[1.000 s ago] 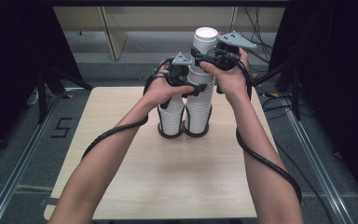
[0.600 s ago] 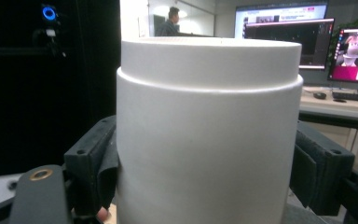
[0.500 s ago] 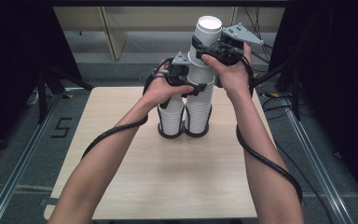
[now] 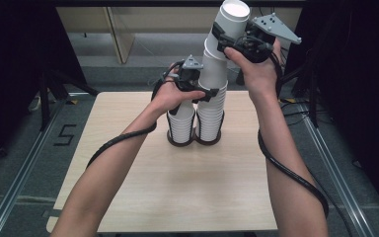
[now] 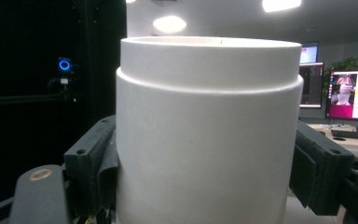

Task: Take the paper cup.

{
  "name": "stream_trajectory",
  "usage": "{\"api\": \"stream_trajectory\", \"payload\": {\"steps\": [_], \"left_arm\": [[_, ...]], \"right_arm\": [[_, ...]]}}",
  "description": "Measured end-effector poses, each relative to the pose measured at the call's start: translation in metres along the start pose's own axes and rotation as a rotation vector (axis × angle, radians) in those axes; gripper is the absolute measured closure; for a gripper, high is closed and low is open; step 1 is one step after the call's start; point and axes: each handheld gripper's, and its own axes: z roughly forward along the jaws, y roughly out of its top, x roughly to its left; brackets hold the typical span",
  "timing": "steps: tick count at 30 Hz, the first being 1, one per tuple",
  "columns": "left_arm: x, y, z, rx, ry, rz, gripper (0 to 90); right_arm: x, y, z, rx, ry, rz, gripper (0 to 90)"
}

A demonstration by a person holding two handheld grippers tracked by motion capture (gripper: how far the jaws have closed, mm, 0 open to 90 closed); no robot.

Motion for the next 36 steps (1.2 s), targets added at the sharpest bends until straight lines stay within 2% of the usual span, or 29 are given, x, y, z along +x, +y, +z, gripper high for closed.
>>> {"api": "stream_trajectory", "payload": {"steps": [2,3,4,6,7,8,9,10,11,12,13,14,15,16,17,18,19,20,21,22,23,24,25,26,27,28,31,32,36], "left_arm": [[0.001,0.001,-0.001,0.005,-0.002,0.010,11.5],[0.002,0.002,-0.005,-0.007,-0.004,0.003,12.4],[0.000,0.003,-0.006,-0.030,-0.007,-0.010,12.4],[0.000,0.005,-0.010,-0.032,-0.014,-0.006,11.7],[-0.001,0.006,-0.014,-0.052,-0.017,-0.005,11.7],[-0.002,0.006,-0.020,-0.056,-0.019,0.001,11.3],[-0.003,0.006,-0.026,-0.066,-0.023,0.013,11.3],[-0.007,0.004,-0.040,-0.079,-0.023,0.034,11.0],[-0.007,0.004,-0.040,-0.079,-0.023,0.034,11.0],[-0.009,0.001,-0.049,-0.087,-0.024,0.042,11.0],[-0.013,-0.004,-0.062,-0.098,-0.038,0.045,11.0],[-0.013,-0.004,-0.062,-0.098,-0.038,0.045,11.0],[-0.015,-0.007,-0.069,-0.105,-0.045,0.037,11.0],[-0.018,-0.011,-0.076,-0.107,-0.052,0.030,11.1],[-0.022,-0.015,-0.083,-0.109,-0.059,0.023,11.3],[-0.025,-0.019,-0.089,-0.109,-0.068,0.020,11.3],[-0.033,-0.029,-0.099,-0.099,-0.089,0.008,11.4],[-0.033,-0.029,-0.099,-0.099,-0.089,0.008,11.5],[-0.037,-0.034,-0.102,-0.092,-0.101,0.012,11.5],[-0.045,-0.046,-0.107,-0.081,-0.110,0.022,11.5],[-0.045,-0.046,-0.107,-0.081,-0.110,0.022,11.5],[-0.052,-0.058,-0.111,-0.067,-0.118,0.032,11.5],[-0.052,-0.058,-0.111,-0.067,-0.118,0.032,11.5],[-0.055,-0.064,-0.113,-0.064,-0.120,0.038,11.5],[-0.060,-0.074,-0.115,-0.053,-0.121,0.049,11.6],[-0.060,-0.074,-0.115,-0.053,-0.121,0.049,11.6],[-0.066,-0.099,-0.118,-0.023,-0.099,0.073,11.7],[-0.066,-0.099,-0.118,-0.023,-0.099,0.073,11.7],[-0.068,-0.122,-0.117,-0.011,-0.113,0.044,11.9]], "right_arm": [[-0.001,0.003,-0.005,-0.003,-0.004,-0.024,21.3],[-0.001,0.003,-0.012,-0.002,0.004,-0.014,21.3],[-0.003,0.003,-0.016,-0.002,0.001,-0.030,21.3],[-0.005,0.002,-0.021,0.000,-0.002,-0.043,21.3],[-0.006,0.001,-0.026,0.004,-0.004,-0.057,21.3],[-0.009,-0.003,-0.038,0.010,0.001,-0.080,21.3],[-0.009,-0.003,-0.038,0.010,0.001,-0.080,21.3],[-0.013,-0.011,-0.053,0.034,-0.010,-0.126,21.3],[-0.013,-0.011,-0.053,0.034,-0.010,-0.126,21.3],[-0.014,-0.014,-0.058,0.048,-0.011,-0.137,21.3],[-0.017,-0.026,-0.070,0.089,-0.021,-0.179,21.3],[-0.017,-0.026,-0.070,0.089,-0.021,-0.179,21.3],[-0.019,-0.033,-0.075,0.110,-0.028,-0.219,21.3],[-0.019,-0.041,-0.080,0.136,-0.028,-0.227,21.3],[-0.021,-0.058,-0.089,0.178,-0.040,-0.301,21.2],[-0.021,-0.058,-0.089,0.178,-0.040,-0.301,21.2],[-0.019,-0.075,-0.097,0.225,-0.044,-0.365,21.2],[-0.019,-0.075,-0.097,0.225,-0.044,-0.365,21.2],[-0.018,-0.083,-0.100,0.245,-0.043,-0.397,21.2],[-0.011,-0.104,-0.108,0.295,-0.037,-0.492,21.2],[-0.011,-0.104,-0.108,0.295,-0.037,-0.492,21.2],[-0.003,-0.120,-0.113,0.327,-0.024,-0.577,21.2],[-0.003,-0.120,-0.113,0.327,-0.024,-0.577,21.2],[0.000,-0.126,-0.116,0.339,-0.017,-0.605,21.2],[0.008,-0.141,-0.121,0.357,-0.008,-0.689,21.2],[0.008,-0.141,-0.121,0.357,-0.008,-0.689,21.2],[0.018,-0.160,-0.126,0.371,0.002,-0.730,21.2],[0.018,-0.160,-0.126,0.371,0.002,-0.730,21.2],[0.029,-0.180,-0.129,0.388,0.027,-0.797,21.2]]}}
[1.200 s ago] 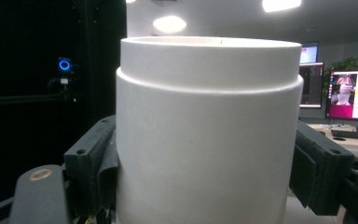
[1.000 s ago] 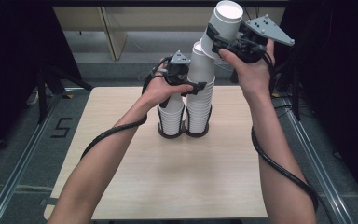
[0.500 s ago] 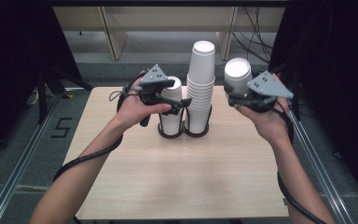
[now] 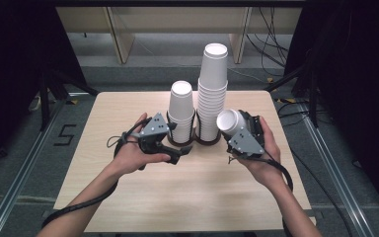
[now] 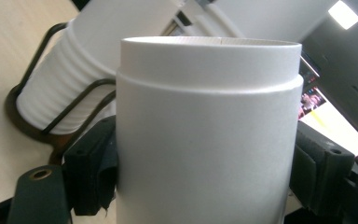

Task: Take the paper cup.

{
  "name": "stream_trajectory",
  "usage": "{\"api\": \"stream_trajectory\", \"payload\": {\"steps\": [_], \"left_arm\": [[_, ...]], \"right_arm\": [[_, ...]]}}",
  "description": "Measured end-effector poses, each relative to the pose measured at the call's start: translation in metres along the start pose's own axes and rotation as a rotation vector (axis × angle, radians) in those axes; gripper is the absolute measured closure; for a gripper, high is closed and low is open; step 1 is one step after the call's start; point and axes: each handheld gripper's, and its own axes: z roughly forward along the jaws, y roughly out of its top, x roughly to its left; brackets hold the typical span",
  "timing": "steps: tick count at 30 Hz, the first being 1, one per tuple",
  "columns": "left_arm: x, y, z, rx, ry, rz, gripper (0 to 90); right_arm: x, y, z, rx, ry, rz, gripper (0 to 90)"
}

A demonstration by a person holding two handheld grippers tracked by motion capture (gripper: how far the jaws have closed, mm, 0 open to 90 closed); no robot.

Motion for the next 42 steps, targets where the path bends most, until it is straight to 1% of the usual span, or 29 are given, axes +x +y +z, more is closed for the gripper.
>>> {"api": "stream_trajectory", "payload": {"steps": [1,2,3,4,6,7,8,9,10,11,12,13,15,16,17,18,20,21,22,23,24,25,27,30,34,35,37,39,42], "left_arm": [[-0.001,-0.010,0.001,0.005,0.000,-0.013,12.1],[-0.001,-0.010,0.001,0.005,0.000,-0.013,12.1],[-0.001,-0.015,0.002,0.008,0.002,-0.017,12.1],[-0.001,-0.020,0.003,0.016,0.005,-0.012,12.1],[-0.003,-0.029,0.005,0.022,0.010,-0.015,12.1],[-0.003,-0.036,0.006,0.031,0.001,-0.015,11.7],[-0.003,-0.036,0.006,0.031,0.001,-0.015,11.3],[-0.004,-0.040,0.007,0.034,-0.005,-0.015,11.3],[-0.006,-0.044,0.009,0.033,-0.011,-0.017,10.7],[-0.007,-0.046,0.010,0.028,-0.020,-0.013,10.3],[-0.007,-0.046,0.010,0.028,-0.020,-0.013,10.0],[-0.008,-0.047,0.011,0.030,-0.025,-0.014,9.6],[-0.011,-0.048,0.015,0.032,-0.046,-0.016,9.4],[-0.011,-0.048,0.015,0.032,-0.046,-0.016,9.3],[-0.012,-0.049,0.016,0.035,-0.055,-0.018,9.3],[-0.012,-0.049,0.017,0.032,-0.058,-0.022,9.2],[-0.013,-0.049,0.019,0.034,-0.066,-0.025,9.0],[-0.013,-0.049,0.021,0.026,-0.075,-0.030,9.0],[-0.014,-0.049,0.021,0.032,-0.072,-0.029,8.8],[-0.014,-0.049,0.022,0.032,-0.076,-0.030,8.7],[-0.014,-0.049,0.024,0.027,-0.081,-0.033,8.4],[-0.014,-0.049,0.024,0.033,-0.082,-0.031,8.4],[-0.014,-0.048,0.026,0.043,-0.086,-0.030,8.1],[-0.014,-0.049,0.031,0.035,-0.102,-0.042,7.9],[-0.014,-0.048,0.034,0.042,-0.106,-0.043,7.7],[-0.014,-0.049,0.036,0.032,-0.111,-0.049,7.7],[-0.014,-0.048,0.037,0.040,-0.103,-0.049,7.8],[-0.015,-0.047,0.040,0.033,-0.108,-0.058,7.7],[-0.015,-0.046,0.042,0.041,-0.112,-0.049,7.8]], "right_arm": [[0.010,-0.001,0.002,-0.003,0.010,-0.031,21.1],[0.017,-0.001,0.002,0.001,0.013,-0.045,21.1],[0.017,-0.001,0.002,0.001,0.013,-0.045,21.1],[0.023,-0.001,0.003,0.006,0.025,-0.066,21.1],[0.034,-0.001,0.004,0.010,0.031,-0.123,21.1],[0.045,-0.001,0.004,0.019,0.044,-0.188,21.1],[0.045,-0.001,0.004,0.019,0.044,-0.188,21.1],[0.050,0.000,0.005,0.015,0.041,-0.207,21.1],[0.058,-0.001,0.006,0.007,0.036,-0.296,21.1],[0.061,-0.001,0.009,-0.029,0.038,-0.369,21.1],[0.061,-0.001,0.009,-0.029,0.038,-0.369,21.1],[0.072,-0.001,0.009,-0.018,0.044,-0.409,21.1],[0.081,0.000,0.009,-0.018,0.036,-0.474,21.1],[0.081,0.000,0.009,-0.018,0.036,-0.474,21.1],[0.084,0.001,0.008,0.001,0.061,-0.497,21.1],[0.087,0.002,0.009,-0.004,0.077,-0.537,21.1],[0.093,0.001,0.008,0.006,0.071,-0.528,21.1],[0.095,0.001,0.008,-0.002,0.064,-0.536,21.1],[0.097,0.002,0.008,-0.008,0.077,-0.554,21.1],[0.098,0.003,0.008,-0.019,0.068,-0.575,21.1],[0.099,0.003,0.008,-0.022,0.068,-0.582,21.1],[0.101,0.003,0.009,-0.018,0.088,-0.578,21.1],[0.103,0.004,0.009,-0.041,0.062,-0.628,21.0],[0.106,0.004,0.009,-0.046,0.069,-0.609,21.0],[0.107,0.004,0.009,-0.048,0.063,-0.630,21.0],[0.108,0.004,0.009,-0.048,0.065,-0.627,21.0],[0.110,0.003,0.009,-0.049,0.063,-0.608,21.0],[0.111,0.004,0.010,-0.057,0.069,-0.615,21.0],[0.112,0.005,0.010,-0.055,0.067,-0.625,21.0]]}}
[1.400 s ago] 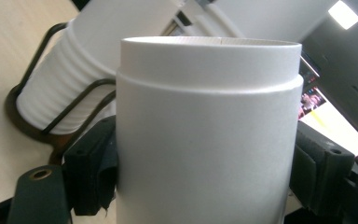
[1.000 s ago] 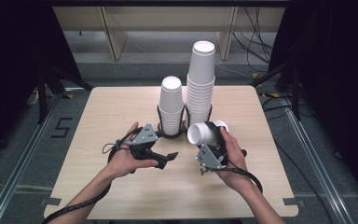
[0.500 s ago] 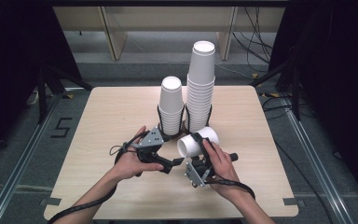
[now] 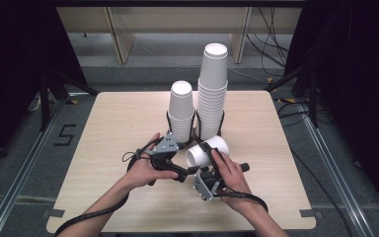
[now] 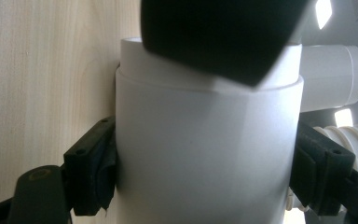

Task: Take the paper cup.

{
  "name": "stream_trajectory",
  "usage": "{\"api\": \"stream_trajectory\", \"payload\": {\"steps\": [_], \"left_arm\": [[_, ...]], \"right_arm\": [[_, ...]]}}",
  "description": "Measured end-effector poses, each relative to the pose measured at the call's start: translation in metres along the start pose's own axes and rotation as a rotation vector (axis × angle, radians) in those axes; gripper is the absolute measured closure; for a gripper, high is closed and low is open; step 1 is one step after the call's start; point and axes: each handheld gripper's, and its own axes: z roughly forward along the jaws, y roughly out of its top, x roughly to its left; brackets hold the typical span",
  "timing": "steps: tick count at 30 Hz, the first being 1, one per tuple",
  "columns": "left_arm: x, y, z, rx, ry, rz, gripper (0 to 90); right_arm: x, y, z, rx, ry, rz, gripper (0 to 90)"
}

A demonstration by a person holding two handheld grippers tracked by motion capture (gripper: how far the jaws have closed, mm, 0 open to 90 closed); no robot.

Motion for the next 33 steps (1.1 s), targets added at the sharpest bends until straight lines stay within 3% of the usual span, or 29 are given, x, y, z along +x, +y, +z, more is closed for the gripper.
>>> {"api": "stream_trajectory", "payload": {"steps": [9,10,11,21,24,25,26,27,30,33], "left_arm": [[0.002,0.003,0.009,0.003,-0.014,-0.002,8.3],[0.003,0.004,0.009,0.011,-0.005,0.002,8.3],[0.003,0.004,0.010,0.010,-0.005,0.000,8.4],[0.004,0.008,0.014,0.016,-0.004,0.006,10.7],[0.004,0.008,0.016,0.015,-0.013,0.000,11.4],[0.003,0.008,0.016,0.022,-0.004,0.003,11.6],[0.003,0.008,0.017,0.022,-0.005,0.003,11.6],[0.003,0.008,0.017,0.021,-0.006,0.004,12.4],[0.003,0.008,0.018,0.019,-0.013,0.005,14.0],[0.002,0.008,0.020,0.024,-0.014,0.015,14.8]], "right_arm": [[0.001,0.004,0.003,-0.031,0.007,-0.016,21.0],[-0.002,0.004,0.000,0.005,0.018,-0.065,21.0],[-0.003,0.005,0.000,0.004,0.011,-0.076,21.0],[-0.005,0.008,0.000,-0.007,0.012,-0.117,21.0],[-0.005,0.010,0.001,-0.015,0.008,-0.116,21.0],[-0.002,0.012,0.000,0.006,0.004,-0.059,21.0],[-0.002,0.012,0.000,0.006,0.004,-0.059,21.0],[-0.003,0.012,0.000,-0.004,0.004,-0.091,21.0],[-0.003,0.012,0.000,-0.001,-0.003,-0.088,21.0],[-0.004,0.012,0.001,-0.015,0.009,-0.115,21.0]]}}
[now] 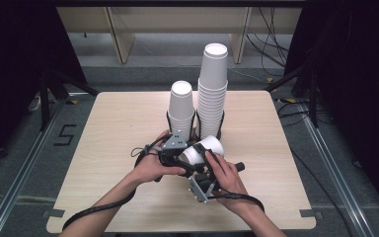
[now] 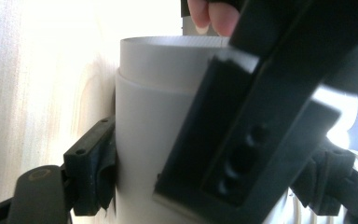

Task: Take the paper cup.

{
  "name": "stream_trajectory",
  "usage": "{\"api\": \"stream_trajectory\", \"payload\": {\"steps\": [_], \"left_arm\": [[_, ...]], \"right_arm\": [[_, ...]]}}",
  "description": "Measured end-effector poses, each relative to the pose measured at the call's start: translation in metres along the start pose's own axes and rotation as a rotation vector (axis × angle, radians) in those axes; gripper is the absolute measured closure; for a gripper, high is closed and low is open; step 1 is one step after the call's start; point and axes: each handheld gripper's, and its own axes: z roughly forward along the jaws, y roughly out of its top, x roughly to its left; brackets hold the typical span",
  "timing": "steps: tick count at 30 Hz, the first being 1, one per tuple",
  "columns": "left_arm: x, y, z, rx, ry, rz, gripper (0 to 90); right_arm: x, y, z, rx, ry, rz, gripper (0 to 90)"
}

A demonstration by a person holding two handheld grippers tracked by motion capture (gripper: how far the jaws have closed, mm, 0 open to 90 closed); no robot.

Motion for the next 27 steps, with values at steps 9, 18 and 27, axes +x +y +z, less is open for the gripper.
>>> {"api": "stream_trajectory", "payload": {"steps": [9,18,27], "left_arm": [[0.0012,0.0012,0.0019,0.010,-0.011,0.007,17.0],[0.0013,0.0024,0.0006,0.000,-0.006,0.007,19.1],[0.0022,0.0016,-0.0014,0.003,-0.012,0.005,20.0]], "right_arm": [[0.0011,-0.0002,0.0001,0.003,-0.005,-0.013,20.9],[-0.0008,-0.0008,0.0000,0.009,-0.004,-0.022,20.3],[-0.0014,0.0001,0.0017,-0.009,-0.004,-0.035,19.6]]}}
